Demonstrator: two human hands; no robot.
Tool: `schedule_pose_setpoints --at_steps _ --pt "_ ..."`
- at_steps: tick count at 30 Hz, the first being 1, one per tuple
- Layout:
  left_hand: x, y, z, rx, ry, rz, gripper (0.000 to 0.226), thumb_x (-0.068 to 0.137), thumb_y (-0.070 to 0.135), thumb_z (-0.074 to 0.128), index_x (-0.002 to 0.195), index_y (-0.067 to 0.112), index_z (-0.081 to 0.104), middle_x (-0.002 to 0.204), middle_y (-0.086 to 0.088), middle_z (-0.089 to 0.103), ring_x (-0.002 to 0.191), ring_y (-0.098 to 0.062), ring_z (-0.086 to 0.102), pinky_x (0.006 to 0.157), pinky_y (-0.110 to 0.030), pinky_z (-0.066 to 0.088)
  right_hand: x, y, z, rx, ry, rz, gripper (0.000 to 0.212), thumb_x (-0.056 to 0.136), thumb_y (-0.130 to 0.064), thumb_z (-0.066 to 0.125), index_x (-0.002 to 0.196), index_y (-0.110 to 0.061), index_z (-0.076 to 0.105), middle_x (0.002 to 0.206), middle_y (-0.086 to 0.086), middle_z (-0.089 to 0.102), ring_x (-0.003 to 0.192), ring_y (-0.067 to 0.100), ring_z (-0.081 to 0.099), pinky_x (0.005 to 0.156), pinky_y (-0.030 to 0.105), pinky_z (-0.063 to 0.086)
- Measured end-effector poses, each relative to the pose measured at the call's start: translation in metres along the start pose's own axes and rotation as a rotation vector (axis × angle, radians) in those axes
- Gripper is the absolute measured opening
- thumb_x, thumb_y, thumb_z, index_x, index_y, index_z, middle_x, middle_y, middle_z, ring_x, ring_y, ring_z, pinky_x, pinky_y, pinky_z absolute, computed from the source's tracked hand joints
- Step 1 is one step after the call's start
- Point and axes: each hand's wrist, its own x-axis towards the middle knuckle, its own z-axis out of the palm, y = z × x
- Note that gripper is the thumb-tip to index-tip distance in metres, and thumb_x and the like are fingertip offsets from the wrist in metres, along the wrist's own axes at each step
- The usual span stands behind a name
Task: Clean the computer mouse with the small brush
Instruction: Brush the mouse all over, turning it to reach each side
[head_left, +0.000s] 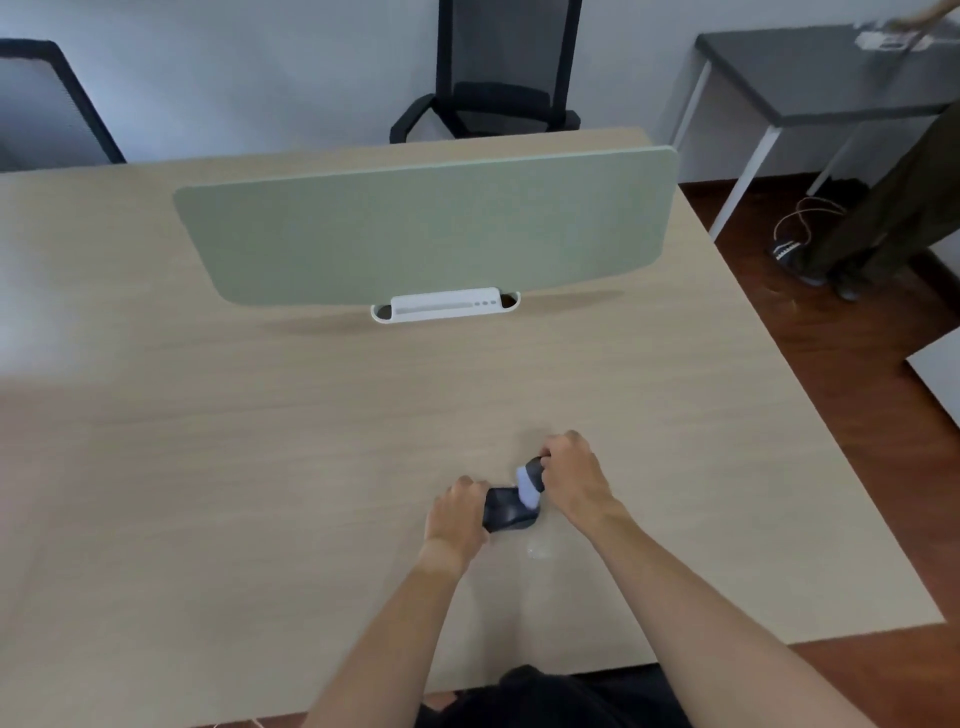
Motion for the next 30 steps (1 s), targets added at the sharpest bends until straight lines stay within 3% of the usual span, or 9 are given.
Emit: schedule_pose_setpoints --at_steps 3,6,9,13,17,19,24,27,30 --pt "0.0 0.002 0.001 -0.011 -0.003 -0.034 0.034 0.079 0.006 0.064 0.111 0.016 0.058 0.111 -0.008 0.057 0.098 -0.032 0.061 0.081 -0.037 0.049 0.003 -0.008 -0.001 0.143 -0.081 -0.035 0.02 0.087 0.0 0.05 0.08 0.011 0.066 0.09 0.026 0.067 0.082 0.039 0.061 0.065 0.035 0.046" --pt "0.001 0.003 0.0 0.0 0.002 -0.036 0.037 0.078 0.005 0.066 0.113 0.017 0.059 0.112 -0.007 0.059 0.1 -0.03 0.061 0.083 -0.036 0.048 0.002 0.0 -0.003 0.174 -0.228 -0.046 0.019 0.087 -0.002 0.056 0.092 0.005 0.073 0.098 0.021 0.07 0.089 0.032 0.065 0.076 0.032 0.051" --pt "0.0 0.005 -0.003 0.005 -0.009 -0.033 0.046 0.076 0.005 0.07 0.118 0.021 0.059 0.113 -0.005 0.058 0.105 -0.029 0.06 0.086 -0.037 0.048 0.006 0.022 -0.012 0.053 -0.225 0.004 0.019 0.084 -0.002 0.056 0.092 -0.001 0.074 0.104 0.019 0.068 0.091 0.032 0.066 0.078 0.033 0.053" --pt "-0.007 0.008 0.001 -0.013 0.013 -0.039 0.051 0.077 0.001 0.06 0.122 0.025 0.053 0.118 -0.004 0.054 0.111 -0.029 0.057 0.091 -0.037 0.047 0.006 0.032 -0.023 0.024 -0.189 0.065 0.022 0.08 0.0 0.047 0.072 -0.002 0.068 0.09 0.017 0.066 0.08 0.032 0.063 0.068 0.034 0.05" --pt "-0.022 0.025 0.01 -0.149 0.038 -0.223 0.087 0.062 0.043 0.077 0.134 0.025 0.031 0.125 -0.002 0.036 0.115 -0.026 0.046 0.094 -0.036 0.043 0.002 0.018 -0.015 0.18 -0.179 0.011 0.033 0.084 -0.005 0.052 0.052 -0.01 0.047 0.06 0.009 0.049 0.06 0.022 0.04 0.051 0.029 0.031" --pt "-0.028 0.035 0.013 -0.288 0.097 -0.333 0.091 0.056 0.058 0.077 0.126 0.019 0.034 0.117 -0.002 0.038 0.11 -0.026 0.045 0.088 -0.034 0.045 -0.003 0.013 -0.007 0.221 -0.21 -0.009 0.029 0.086 -0.008 0.055 0.057 -0.006 0.055 0.063 0.008 0.054 0.061 0.02 0.044 0.052 0.027 0.034" --pt "-0.027 0.039 0.017 -0.366 0.132 -0.343 0.099 0.065 0.046 0.081 0.139 0.01 0.027 0.123 -0.005 0.043 0.118 -0.025 0.045 0.091 -0.034 0.048 -0.008 0.019 -0.004 -0.039 -0.231 -0.031 0.021 0.092 -0.023 0.056 0.077 -0.009 0.059 0.088 0.011 0.06 0.075 0.029 0.053 0.063 0.031 0.04" --pt "-0.029 0.035 0.015 -0.276 0.119 -0.359 0.096 0.063 0.05 0.08 0.137 0.014 0.03 0.124 -0.003 0.045 0.118 -0.023 0.046 0.093 -0.032 0.045 -0.005 0.016 -0.01 -0.128 -0.178 -0.035 0.023 0.094 -0.022 0.052 0.074 -0.011 0.05 0.086 0.007 0.053 0.072 0.029 0.05 0.06 0.03 0.036" --pt "-0.03 0.041 0.012 -0.35 0.133 -0.433 0.093 0.057 0.063 0.075 0.126 0.016 0.036 0.118 -0.002 0.044 0.114 -0.024 0.045 0.089 -0.032 0.043 0.0 0.008 -0.007 0.039 -0.204 0.004 0.026 0.086 -0.019 0.051 0.062 -0.012 0.042 0.076 0.007 0.049 0.063 0.026 0.043 0.053 0.028 0.031"
